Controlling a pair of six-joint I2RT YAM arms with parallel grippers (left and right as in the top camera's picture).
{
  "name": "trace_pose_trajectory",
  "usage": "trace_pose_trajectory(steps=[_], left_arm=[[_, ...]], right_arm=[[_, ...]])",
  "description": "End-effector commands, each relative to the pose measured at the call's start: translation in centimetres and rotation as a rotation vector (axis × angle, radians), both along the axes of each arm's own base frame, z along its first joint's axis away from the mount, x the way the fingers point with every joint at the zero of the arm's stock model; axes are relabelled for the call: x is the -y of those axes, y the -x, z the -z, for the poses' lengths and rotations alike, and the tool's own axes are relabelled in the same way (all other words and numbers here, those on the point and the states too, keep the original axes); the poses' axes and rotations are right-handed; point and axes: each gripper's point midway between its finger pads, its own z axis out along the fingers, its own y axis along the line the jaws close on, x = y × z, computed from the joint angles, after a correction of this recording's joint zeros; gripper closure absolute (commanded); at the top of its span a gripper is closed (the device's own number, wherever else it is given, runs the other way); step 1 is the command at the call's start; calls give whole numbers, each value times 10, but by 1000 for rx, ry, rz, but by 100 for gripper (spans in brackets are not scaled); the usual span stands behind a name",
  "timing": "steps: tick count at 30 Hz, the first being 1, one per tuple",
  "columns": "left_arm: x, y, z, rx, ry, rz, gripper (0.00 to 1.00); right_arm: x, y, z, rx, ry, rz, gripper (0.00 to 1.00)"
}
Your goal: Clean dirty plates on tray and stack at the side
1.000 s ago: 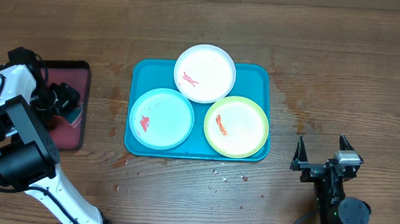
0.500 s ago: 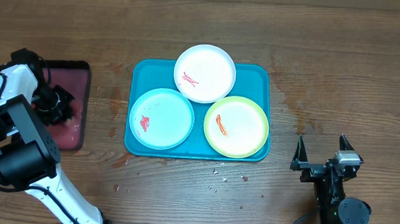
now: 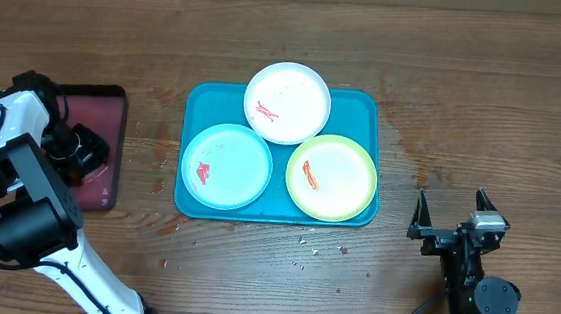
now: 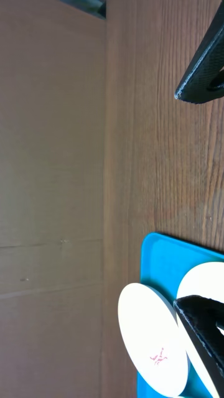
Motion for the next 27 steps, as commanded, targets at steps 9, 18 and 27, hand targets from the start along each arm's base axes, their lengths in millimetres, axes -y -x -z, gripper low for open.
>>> trace_pose_trajectory(steps=[9,18,27], left_arm=[[-7,4,23,-38,-44,22,39],[-37,-13,22,9,-200,24,0],[-38,-13,22,10,-201,23,82]], right_arm=[[1,0,1,6,4,5,0],[1,0,1,6,4,5,0],[1,0,1,6,4,5,0]])
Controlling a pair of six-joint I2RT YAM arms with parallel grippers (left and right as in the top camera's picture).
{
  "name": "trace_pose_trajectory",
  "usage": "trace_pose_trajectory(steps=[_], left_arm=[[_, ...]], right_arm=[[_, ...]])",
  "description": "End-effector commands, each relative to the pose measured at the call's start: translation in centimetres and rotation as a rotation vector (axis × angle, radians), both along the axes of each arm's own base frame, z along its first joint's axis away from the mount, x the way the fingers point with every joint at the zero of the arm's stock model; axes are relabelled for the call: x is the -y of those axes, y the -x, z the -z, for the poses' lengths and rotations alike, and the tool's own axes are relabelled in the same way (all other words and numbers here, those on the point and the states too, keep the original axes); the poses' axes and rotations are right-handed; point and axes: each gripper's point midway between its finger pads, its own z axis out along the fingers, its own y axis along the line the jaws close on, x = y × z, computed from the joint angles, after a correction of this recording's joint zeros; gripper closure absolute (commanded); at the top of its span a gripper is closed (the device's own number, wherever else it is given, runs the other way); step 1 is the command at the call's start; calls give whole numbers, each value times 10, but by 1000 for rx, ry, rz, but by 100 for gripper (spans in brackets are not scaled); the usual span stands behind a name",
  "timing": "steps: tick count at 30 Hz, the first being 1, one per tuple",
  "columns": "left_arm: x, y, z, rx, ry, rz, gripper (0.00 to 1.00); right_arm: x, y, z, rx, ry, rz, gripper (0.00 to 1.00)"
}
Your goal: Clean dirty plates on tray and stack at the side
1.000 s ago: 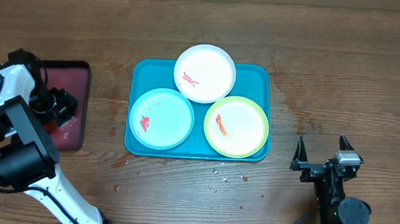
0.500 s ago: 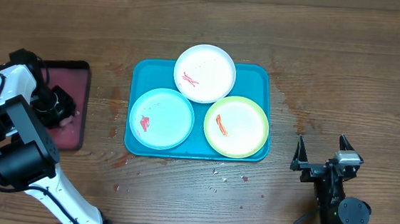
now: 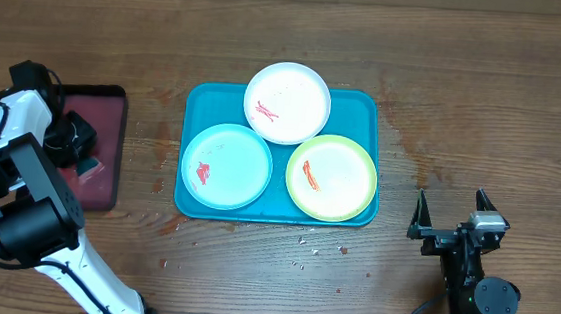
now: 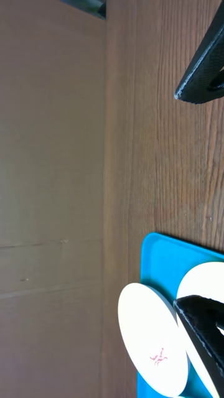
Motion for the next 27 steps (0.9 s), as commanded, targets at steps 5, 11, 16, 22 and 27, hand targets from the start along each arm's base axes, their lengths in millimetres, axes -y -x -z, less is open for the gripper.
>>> trace_pose_trajectory(steps=[5,11,16,22,27], left_arm=[[0,21,23,-105,-8,-1,96],[-3,14,-1,-113,-2,-2,96],[-6,-3,-63,-92,27,-16,96],[2,-18,-137,-6,69,-12,96],[-5,-18,-135,-17,32,-14,96]], right_arm=[[1,0,1,6,4,5,0],[1,0,1,6,4,5,0],[1,0,1,6,4,5,0],[1,0,1,6,4,5,0],[1,0,1,6,4,5,0]])
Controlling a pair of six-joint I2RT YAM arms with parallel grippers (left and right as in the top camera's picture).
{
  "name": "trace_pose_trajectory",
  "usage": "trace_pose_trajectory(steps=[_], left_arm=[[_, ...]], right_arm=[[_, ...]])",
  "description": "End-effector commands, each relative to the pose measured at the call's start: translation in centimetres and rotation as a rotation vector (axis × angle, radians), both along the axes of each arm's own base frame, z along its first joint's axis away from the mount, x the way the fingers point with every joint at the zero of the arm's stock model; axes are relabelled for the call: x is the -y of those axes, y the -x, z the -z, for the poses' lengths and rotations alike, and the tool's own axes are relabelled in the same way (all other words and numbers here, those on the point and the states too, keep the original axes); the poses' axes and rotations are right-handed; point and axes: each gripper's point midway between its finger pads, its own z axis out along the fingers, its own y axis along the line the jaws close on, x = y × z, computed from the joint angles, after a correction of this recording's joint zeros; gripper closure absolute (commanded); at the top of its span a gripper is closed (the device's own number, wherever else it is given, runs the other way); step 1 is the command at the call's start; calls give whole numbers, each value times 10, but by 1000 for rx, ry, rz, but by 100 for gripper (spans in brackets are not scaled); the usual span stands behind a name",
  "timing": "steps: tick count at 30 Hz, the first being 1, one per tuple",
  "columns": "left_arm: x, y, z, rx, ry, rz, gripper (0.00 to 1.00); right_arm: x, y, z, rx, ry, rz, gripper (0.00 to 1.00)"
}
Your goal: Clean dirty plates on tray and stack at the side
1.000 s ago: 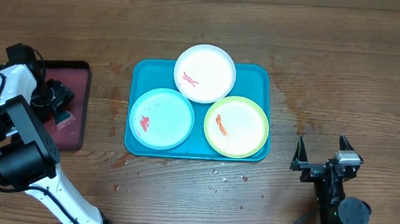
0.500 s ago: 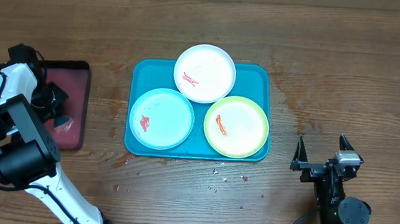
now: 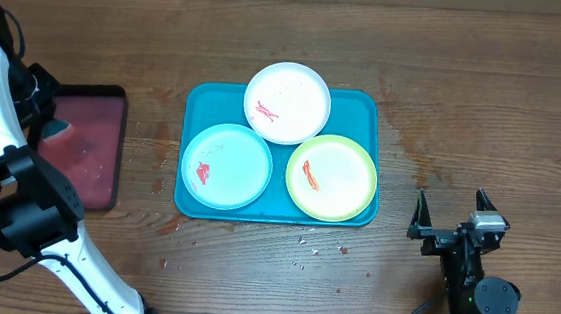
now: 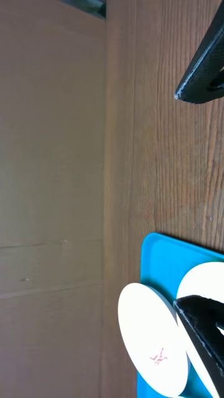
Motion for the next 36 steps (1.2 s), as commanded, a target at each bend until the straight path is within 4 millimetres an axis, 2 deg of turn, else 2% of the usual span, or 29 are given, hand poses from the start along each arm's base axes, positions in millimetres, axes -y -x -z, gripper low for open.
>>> trace_pose_trajectory(steps=[1,2,6,9,14,23,24,25,27,28,29,31,34,36], left_arm=[[-6,-3,7,8,-31,-14,96],[-8,-3,14,0,-43,-15,0],[0,4,56,-37,5,-9,0],[8,8,72,-46,45,13,0],[13,3,69,-15,83,64,0],[-1,-12,62,38,24,83,0],[-2,-13,62,42,20,83,4],[-3,-14,63,48,16,83,20],[-4,-17,66,56,11,82,44],[-5,-18,68,60,9,83,52],[-5,-18,71,63,7,83,53],[-5,-18,77,66,5,83,46],[-4,-17,89,63,7,83,23],[-3,-14,98,58,9,82,19]], right_arm=[[1,0,1,6,4,5,0],[1,0,1,6,4,5,0],[1,0,1,6,4,5,0],[1,0,1,6,4,5,0],[1,0,1,6,4,5,0],[1,0,1,6,4,5,0],[1,0,1,6,4,5,0],[1,0,1,6,4,5,0],[1,0,1,6,4,5,0],[1,0,1,6,4,4,0],[1,0,1,6,4,5,0],[1,0,1,6,4,5,0],[1,0,1,6,4,4,0],[1,0,1,6,4,5,0]])
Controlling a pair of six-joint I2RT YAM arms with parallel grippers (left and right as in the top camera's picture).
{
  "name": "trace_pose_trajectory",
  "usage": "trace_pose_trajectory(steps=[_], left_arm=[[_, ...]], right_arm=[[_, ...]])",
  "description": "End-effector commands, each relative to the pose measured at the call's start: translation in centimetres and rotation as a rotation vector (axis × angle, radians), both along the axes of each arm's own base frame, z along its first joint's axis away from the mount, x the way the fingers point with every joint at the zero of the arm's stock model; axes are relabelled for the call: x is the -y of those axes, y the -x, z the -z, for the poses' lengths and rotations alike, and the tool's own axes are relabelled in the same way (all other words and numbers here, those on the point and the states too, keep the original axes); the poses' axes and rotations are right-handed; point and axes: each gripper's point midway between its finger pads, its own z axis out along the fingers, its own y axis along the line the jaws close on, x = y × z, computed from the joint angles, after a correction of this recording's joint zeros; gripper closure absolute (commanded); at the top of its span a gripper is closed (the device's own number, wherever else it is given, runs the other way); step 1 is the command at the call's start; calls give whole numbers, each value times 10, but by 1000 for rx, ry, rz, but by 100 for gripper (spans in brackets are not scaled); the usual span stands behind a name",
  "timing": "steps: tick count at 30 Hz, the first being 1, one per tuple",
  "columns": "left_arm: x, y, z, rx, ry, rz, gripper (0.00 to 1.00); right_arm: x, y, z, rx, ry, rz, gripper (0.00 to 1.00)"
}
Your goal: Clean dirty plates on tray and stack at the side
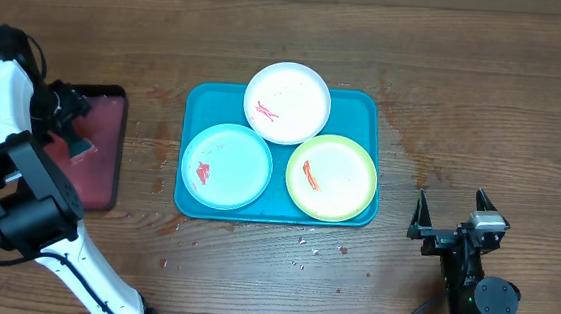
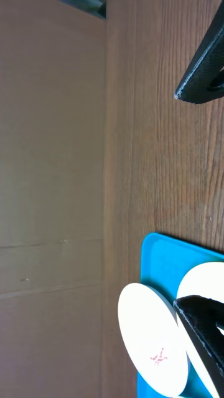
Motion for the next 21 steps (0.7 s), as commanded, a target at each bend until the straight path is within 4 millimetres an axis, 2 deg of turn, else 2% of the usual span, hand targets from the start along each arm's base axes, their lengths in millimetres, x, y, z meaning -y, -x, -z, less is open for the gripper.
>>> trace_pose_trajectory(steps=[1,6,9,17,21], left_arm=[[2,11,19,-32,11,-4,18],[5,17,38,-40,16,-6,15],[4,16,47,-23,5,-6,19],[-8,12,50,-8,-61,-14,20],[-7,13,54,-16,-52,-13,28]], right_arm=[[1,0,1,6,4,5,0],[1,0,1,6,4,5,0],[1,0,1,6,4,5,0],[1,0,1,6,4,5,0],[1,0,1,6,4,5,0]])
